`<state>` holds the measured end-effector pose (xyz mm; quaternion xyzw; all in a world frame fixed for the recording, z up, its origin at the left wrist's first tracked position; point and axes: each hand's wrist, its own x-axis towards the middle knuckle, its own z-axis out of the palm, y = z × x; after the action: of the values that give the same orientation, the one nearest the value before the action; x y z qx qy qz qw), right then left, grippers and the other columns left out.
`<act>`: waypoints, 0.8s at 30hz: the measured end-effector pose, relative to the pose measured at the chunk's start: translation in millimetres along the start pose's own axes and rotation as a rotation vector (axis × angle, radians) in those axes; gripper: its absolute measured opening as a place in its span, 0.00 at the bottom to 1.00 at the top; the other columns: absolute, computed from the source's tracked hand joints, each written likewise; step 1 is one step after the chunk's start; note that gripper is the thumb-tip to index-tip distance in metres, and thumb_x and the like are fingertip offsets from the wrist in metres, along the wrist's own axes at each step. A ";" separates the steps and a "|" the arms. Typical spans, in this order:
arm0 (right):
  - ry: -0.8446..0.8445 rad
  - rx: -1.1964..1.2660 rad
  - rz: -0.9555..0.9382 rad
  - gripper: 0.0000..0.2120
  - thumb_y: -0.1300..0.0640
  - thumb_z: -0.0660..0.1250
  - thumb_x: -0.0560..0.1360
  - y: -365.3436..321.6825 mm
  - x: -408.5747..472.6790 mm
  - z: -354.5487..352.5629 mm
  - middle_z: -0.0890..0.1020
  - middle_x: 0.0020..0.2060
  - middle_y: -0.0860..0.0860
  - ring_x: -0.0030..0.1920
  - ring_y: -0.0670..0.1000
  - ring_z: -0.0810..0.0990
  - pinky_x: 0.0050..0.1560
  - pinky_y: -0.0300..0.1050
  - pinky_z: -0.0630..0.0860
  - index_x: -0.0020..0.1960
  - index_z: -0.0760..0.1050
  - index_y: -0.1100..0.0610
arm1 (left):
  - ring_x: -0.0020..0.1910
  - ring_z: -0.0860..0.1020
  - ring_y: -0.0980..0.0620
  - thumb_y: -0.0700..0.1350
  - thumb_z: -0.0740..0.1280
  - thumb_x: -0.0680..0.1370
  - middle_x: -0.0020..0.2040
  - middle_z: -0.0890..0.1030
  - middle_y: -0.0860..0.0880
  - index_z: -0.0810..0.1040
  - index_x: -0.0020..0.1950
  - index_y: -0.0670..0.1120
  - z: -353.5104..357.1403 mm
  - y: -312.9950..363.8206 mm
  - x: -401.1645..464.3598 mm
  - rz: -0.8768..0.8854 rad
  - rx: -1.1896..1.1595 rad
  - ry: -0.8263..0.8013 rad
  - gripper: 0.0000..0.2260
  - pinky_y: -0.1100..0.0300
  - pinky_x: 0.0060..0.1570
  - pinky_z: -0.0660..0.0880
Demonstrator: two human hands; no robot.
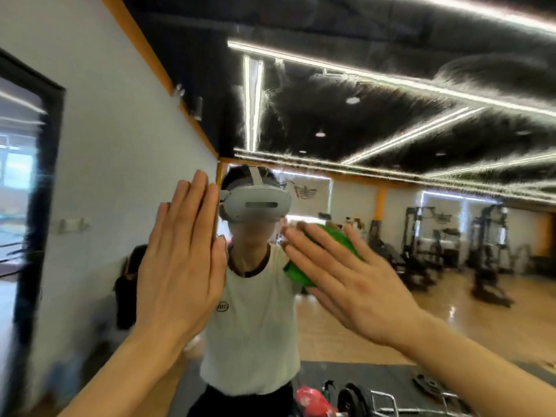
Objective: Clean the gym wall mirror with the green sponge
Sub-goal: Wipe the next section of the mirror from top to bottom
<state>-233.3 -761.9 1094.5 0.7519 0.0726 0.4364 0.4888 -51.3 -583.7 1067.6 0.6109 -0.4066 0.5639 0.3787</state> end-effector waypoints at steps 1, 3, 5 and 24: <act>0.011 0.005 0.020 0.26 0.52 0.55 0.84 16.2 11.7 -1.6 0.58 0.80 0.54 0.80 0.53 0.51 0.80 0.53 0.38 0.80 0.57 0.58 | 0.82 0.51 0.46 0.47 0.51 0.84 0.83 0.55 0.42 0.56 0.82 0.39 0.0 -0.5 0.0 -0.001 -0.001 -0.004 0.26 0.56 0.80 0.42; 0.086 0.055 0.258 0.26 0.52 0.53 0.84 58.1 52.4 -6.0 0.58 0.79 0.56 0.80 0.53 0.51 0.80 0.50 0.37 0.80 0.57 0.59 | 0.82 0.51 0.46 0.47 0.50 0.85 0.83 0.54 0.43 0.55 0.82 0.39 0.4 -0.5 -0.6 -0.004 -0.001 -0.003 0.26 0.57 0.80 0.41; 0.175 0.084 0.568 0.26 0.49 0.48 0.85 96.8 96.3 -11.7 0.58 0.80 0.56 0.81 0.54 0.50 0.79 0.53 0.37 0.81 0.57 0.59 | 0.82 0.51 0.46 0.47 0.50 0.85 0.83 0.55 0.42 0.56 0.82 0.39 0.7 -0.5 -0.6 -0.002 -0.005 0.004 0.26 0.56 0.80 0.42; 0.247 0.025 0.695 0.28 0.49 0.43 0.85 64.6 178.2 -6.6 0.58 0.81 0.55 0.81 0.56 0.51 0.79 0.58 0.42 0.81 0.57 0.59 | 0.82 0.47 0.50 0.46 0.53 0.83 0.84 0.50 0.46 0.51 0.83 0.43 -15.9 -15.4 -8.2 0.031 -0.030 -0.045 0.28 0.57 0.80 0.40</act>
<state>-150.1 -695.0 1251.3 0.6794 -0.1235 0.6628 0.2895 -43.4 -562.6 1060.6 0.6113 -0.4329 0.5496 0.3698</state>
